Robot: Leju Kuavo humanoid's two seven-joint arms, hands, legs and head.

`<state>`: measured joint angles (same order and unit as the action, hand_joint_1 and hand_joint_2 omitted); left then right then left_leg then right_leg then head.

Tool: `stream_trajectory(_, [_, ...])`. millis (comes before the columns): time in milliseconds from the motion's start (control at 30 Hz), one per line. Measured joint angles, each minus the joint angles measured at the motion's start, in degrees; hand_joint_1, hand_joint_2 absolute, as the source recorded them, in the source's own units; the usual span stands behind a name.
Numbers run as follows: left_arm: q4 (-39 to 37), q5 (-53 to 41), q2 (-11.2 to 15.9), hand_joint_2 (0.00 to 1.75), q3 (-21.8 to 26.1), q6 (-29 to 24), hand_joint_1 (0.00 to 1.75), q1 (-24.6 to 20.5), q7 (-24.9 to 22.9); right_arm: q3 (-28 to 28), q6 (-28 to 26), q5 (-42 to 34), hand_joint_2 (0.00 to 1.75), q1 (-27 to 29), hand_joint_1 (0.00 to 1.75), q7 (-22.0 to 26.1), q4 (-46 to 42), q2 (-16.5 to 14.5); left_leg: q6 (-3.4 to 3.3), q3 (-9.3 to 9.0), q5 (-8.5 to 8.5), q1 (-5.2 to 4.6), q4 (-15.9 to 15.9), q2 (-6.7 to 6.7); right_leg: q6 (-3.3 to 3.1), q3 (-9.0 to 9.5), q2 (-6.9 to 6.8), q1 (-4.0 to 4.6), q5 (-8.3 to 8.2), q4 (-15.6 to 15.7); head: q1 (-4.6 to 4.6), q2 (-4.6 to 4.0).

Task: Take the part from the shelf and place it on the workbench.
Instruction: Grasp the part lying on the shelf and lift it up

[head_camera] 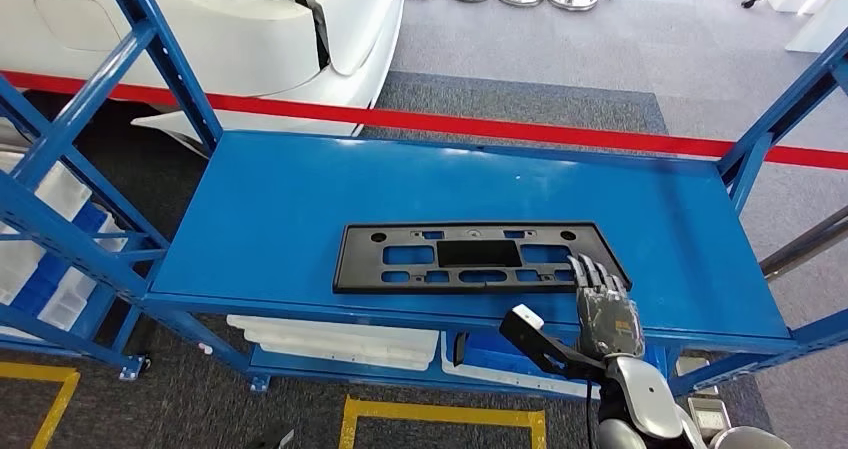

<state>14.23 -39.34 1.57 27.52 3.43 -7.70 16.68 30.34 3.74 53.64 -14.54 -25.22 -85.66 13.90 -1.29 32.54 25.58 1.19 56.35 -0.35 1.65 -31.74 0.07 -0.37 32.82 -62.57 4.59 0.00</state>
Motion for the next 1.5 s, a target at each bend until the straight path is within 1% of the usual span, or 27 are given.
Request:
stream_trajectory(100, [0.0, 0.0, -0.03, 0.0, 0.0, 0.0, 0.0, -0.02, -0.01, 0.0, 0.0, 0.02, 1.75, 0.0, 0.0, 0.0, 0.0, 0.0, -0.02, 0.0, 0.01, -0.01, 0.0, 0.0, 0.05, -0.82, 0.01, -0.02, 0.49, -1.5, 0.02, 0.0])
stream_trajectory(133, [0.0, 0.0, -0.09, 0.0, 0.0, 0.0, 0.0, -0.02, -0.02, 0.01, 0.0, 0.05, 1.75, 0.02, 0.0, 0.0, 0.0, 0.0, -0.06, -0.01, 0.04, -0.02, 0.0, 0.0, 0.09, -1.75, 0.01, -0.03, 0.92, -3.06, 0.03, 0.0])
stream_trajectory(167, [0.0, 0.0, -0.17, 0.0, 0.0, 0.0, 0.0, -0.02, -0.03, 0.01, 0.0, 0.08, 1.75, 0.05, 0.0, 0.0, 0.0, 0.0, -0.12, -0.01, 0.08, -0.04, 0.0, 0.0, 0.14, -2.85, 0.01, -0.03, 1.38, -4.81, 0.04, 0.0])
stream_trajectory(233, [0.0, 0.0, -0.38, 0.0, 0.0, 0.0, 0.0, 0.06, -0.05, 0.04, 0.0, 0.15, 1.75, 0.26, 0.0, 0.0, 0.01, 0.0, -0.28, -0.23, 0.38, -0.13, 0.01, -0.04, 0.12, -6.8, 0.01, -0.03, 1.54, -9.72, 0.05, 0.0])
stream_trajectory(267, [-0.02, 0.0, -0.44, 0.0, 0.0, 0.03, 0.0, 0.11, -0.07, 0.04, -0.01, 0.21, 1.75, 0.31, 0.0, 0.04, 0.02, 0.0, -0.27, -0.75, 0.75, -0.21, -0.02, -0.15, -0.58, -6.82, 0.01, 0.18, -1.51, -6.69, 0.05, 0.0])
stream_trajectory(300, [-0.03, 0.0, -0.47, 0.0, 0.0, 0.03, 0.0, 0.15, -0.06, 0.05, -0.01, 0.27, 1.75, 0.32, 0.0, 0.1, 0.01, -0.02, 0.17, -1.34, 1.37, -0.34, -0.07, -0.26, -1.38, -6.08, -0.01, 0.27, -4.56, -2.57, 0.02, 0.0])
stream_trajectory(367, [-0.05, 0.0, -0.37, 0.0, 0.0, 0.05, 0.0, 0.14, -0.03, 0.04, -0.01, 0.37, 1.75, 0.13, 0.0, 0.21, -0.03, -0.06, 1.32, -1.18, 4.09, -0.54, 2.51, -0.37, -3.03, -2.29, -0.09, 0.45, -10.08, 7.83, 0.04, 0.0])
stream_trajectory(400, [-0.05, 0.0, -0.23, 0.0, 0.0, 0.05, 0.0, 0.14, 0.0, 0.05, 0.08, 0.35, 1.75, 0.08, 0.0, 0.22, -0.03, -0.08, 1.92, 0.2, 6.03, -0.53, 5.62, -0.34, -3.24, -1.66, -0.14, 0.32, -9.99, 8.69, 0.06, 0.0])
stream_trajectory(467, [-0.06, 0.0, 0.15, 0.0, -0.03, 0.09, 0.0, 0.27, 0.01, 0.07, 0.49, 0.1, 1.75, 0.14, 0.0, 0.25, 0.09, -0.09, 2.3, 3.95, 9.36, -0.37, 13.19, -0.3, -3.39, -1.56, -0.14, 0.31, -9.92, 8.8, 0.1, 0.0])
stream_trajectory(500, [-0.07, 0.0, 0.28, 0.0, -0.05, 0.11, 0.0, 0.36, 0.03, 0.08, 0.78, -0.08, 1.75, 0.22, 0.0, 0.29, 0.22, -0.09, 2.45, 5.13, 9.75, -0.29, 15.3, -0.28, -3.39, -1.56, -0.13, 0.29, -9.87, 8.77, 0.11, 0.0])
stream_trajectory(533, [-0.07, 0.0, 0.38, 0.0, -0.07, 0.11, 0.0, 0.43, 0.04, 0.09, 1.06, -0.28, 1.75, 0.28, 0.0, 0.37, 0.38, -0.08, 2.58, 5.28, 8.98, -0.22, 15.22, -0.25, -3.33, -1.56, -0.09, 0.26, -9.82, 8.7, 0.11, 0.0])
stream_trajectory(567, [-0.07, 0.0, 0.42, 0.0, -0.08, 0.1, 0.0, 0.44, 0.06, 0.08, 1.29, -0.47, 1.75, 0.31, 0.0, 0.48, 0.56, -0.05, 2.69, 4.3, 7.16, -0.14, 12.86, -0.19, -3.19, -1.56, -0.04, 0.2, -9.72, 8.54, 0.11, 0.0])
stream_trajectory(633, [-0.07, 0.0, 0.44, 0.0, -0.11, 0.09, 0.0, 0.37, 0.06, 0.04, 1.69, -0.74, 1.75, 0.31, 0.0, 0.73, 0.92, 0.03, 2.83, 0.68, 3.26, 0.01, 5.06, -0.09, -2.65, -1.65, 0.1, 0.15, -9.34, 7.86, 0.14, 0.0])
stream_trajectory(700, [-0.07, 0.0, 0.44, 0.0, -0.25, 0.09, 0.0, 0.33, 0.05, -0.03, 2.18, -0.92, 1.75, 0.27, 0.0, 0.9, 1.26, 0.26, 2.34, -1.4, 1.82, -0.02, 0.57, -0.24, -2.01, -1.9, 0.21, 0.25, -9.0, 7.1, 0.14, 0.0])
stream_trajectory(833, [-0.07, 0.0, 0.3, 0.0, -0.53, 0.08, 0.0, 0.48, 0.2, -0.18, 3.18, -1.07, 1.75, 0.18, 0.0, 0.95, 1.85, 0.86, 0.64, -1.44, 1.58, -0.04, 0.19, -0.4, -0.93, -2.48, 0.22, 0.17, -8.32, 6.12, 0.08, 0.0])
stream_trajectory(900, [-0.05, 0.0, -0.07, 0.0, -0.64, 0.04, 0.0, 0.42, 0.23, -0.37, 3.27, -1.15, 1.75, -0.01, 0.0, 0.94, 2.11, 1.26, 0.1, -1.4, 1.39, 0.06, 0.1, -0.41, -0.38, -4.76, 0.12, 0.1, -5.49, 1.17, -0.06, 0.0])
stream_trajectory(967, [-0.04, 0.0, -0.47, 0.0, -0.74, 0.02, 0.0, 0.47, 0.22, -0.44, 3.31, -1.2, 1.75, -0.07, 0.0, 0.94, 2.41, 1.44, -0.14, -1.28, 1.39, -0.04, 0.11, -0.39, -0.05, -8.53, 0.07, 0.06, -1.97, -7.12, -0.11, 0.0])
stream_trajectory(1000, [-0.04, 0.01, -0.6, 0.0, -0.78, 0.07, 0.0, 0.51, 0.22, -0.44, 3.38, -1.21, 1.75, 0.0, 0.0, 0.94, 2.59, 1.46, -0.18, -1.25, 1.41, -0.12, 0.12, -0.39, -0.04, -9.89, 0.07, 0.05, -1.2, -10.0, -0.1, 0.0])
stream_trajectory(1033, [-0.04, 0.03, -0.67, 0.0, -0.81, 0.11, 0.0, 0.54, 0.24, -0.44, 3.48, -1.21, 1.75, 0.04, 0.0, 0.94, 2.79, 1.48, -0.21, -1.27, 1.43, -0.2, 0.13, -0.4, -0.16, -10.24, 0.07, 0.06, -1.5, -10.71, -0.11, 0.0])
stream_trajectory(1067, [-0.04, 0.07, -0.7, 0.0, -0.84, 0.19, 0.0, 0.54, 0.27, -0.44, 3.65, -1.21, 1.75, -0.01, 0.0, 0.95, 2.98, 1.52, -0.22, -1.34, 1.45, -0.3, 0.13, -0.42, -0.44, -9.39, 0.07, 0.08, -2.82, -8.97, -0.11, 0.0])
stream_trajectory(1133, [-0.04, 0.19, -0.72, 0.0, -0.92, 0.31, 0.0, 0.5, 0.36, -0.45, 4.1, -1.26, 1.75, -0.38, 0.0, 0.98, 3.26, 1.75, -0.21, -1.51, 1.55, -0.47, 0.12, -0.52, -1.51, -5.36, 0.06, 0.34, -6.5, -0.89, -0.11, 0.0])
stream_trajectory(1167, [-0.04, 0.26, -0.72, 0.0, -0.98, 0.34, 0.0, 0.48, 0.4, -0.45, 4.39, -1.32, 1.75, -0.63, 0.0, 1.02, 3.34, 1.87, -0.08, -1.49, 1.65, -0.56, 0.13, -0.57, -2.05, -3.47, 0.02, 0.54, -7.51, 2.97, -0.11, 0.0])
stream_trajectory(1233, [-0.04, 0.34, -0.72, 0.0, -1.09, 0.34, 0.0, 0.48, 0.44, -0.46, 4.92, -1.43, 1.75, -1.03, 0.0, 1.09, 3.42, 2.02, 0.4, -1.34, 1.78, -0.56, 0.04, -0.59, -2.66, -1.71, -0.03, 0.91, -7.69, 6.69, -0.09, 0.0])
stream_trajectory(1333, [-0.01, 0.45, -0.72, 0.0, -1.19, 0.34, 0.0, 0.49, 0.53, -0.45, 5.39, -1.45, 1.75, -1.2, 0.0, 1.1, 3.49, 2.08, 1.4, -1.69, 2.17, -0.5, -0.04, -0.5, -2.99, -0.45, -0.06, 0.74, -7.67, 8.13, 0.02, 0.0])
stream_trajectory(1400, [0.02, 0.52, -0.6, 0.0, -1.24, 0.33, 0.0, 0.45, 0.53, -0.39, 5.76, -1.47, 1.75, -1.25, 0.0, 1.22, 3.58, 2.04, 1.88, -0.26, 4.15, -0.48, 3.58, -0.38, -3.27, 0.94, -0.22, 0.43, -8.0, 9.26, 0.16, 0.0])
stream_trajectory(1467, [0.02, 0.52, -0.31, 0.0, -1.31, 0.28, 0.0, 0.54, 0.48, -0.32, 6.27, -1.43, 1.75, -1.34, 0.0, 1.57, 3.66, 1.97, 2.22, 3.82, 7.26, -0.37, 11.14, -0.32, -3.5, 1.37, -0.32, 0.44, -8.04, 9.48, 0.24, 0.0])
stream_trajectory(1500, [0.02, 0.52, -0.16, 0.0, -1.34, 0.2, 0.0, 0.65, 0.48, -0.29, 6.54, -1.36, 1.75, -1.41, 0.0, 1.83, 3.68, 1.93, 2.38, 5.76, 8.02, -0.3, 14.22, -0.32, -3.54, 1.43, -0.3, 0.42, -8.02, 9.46, 0.25, 0.0])
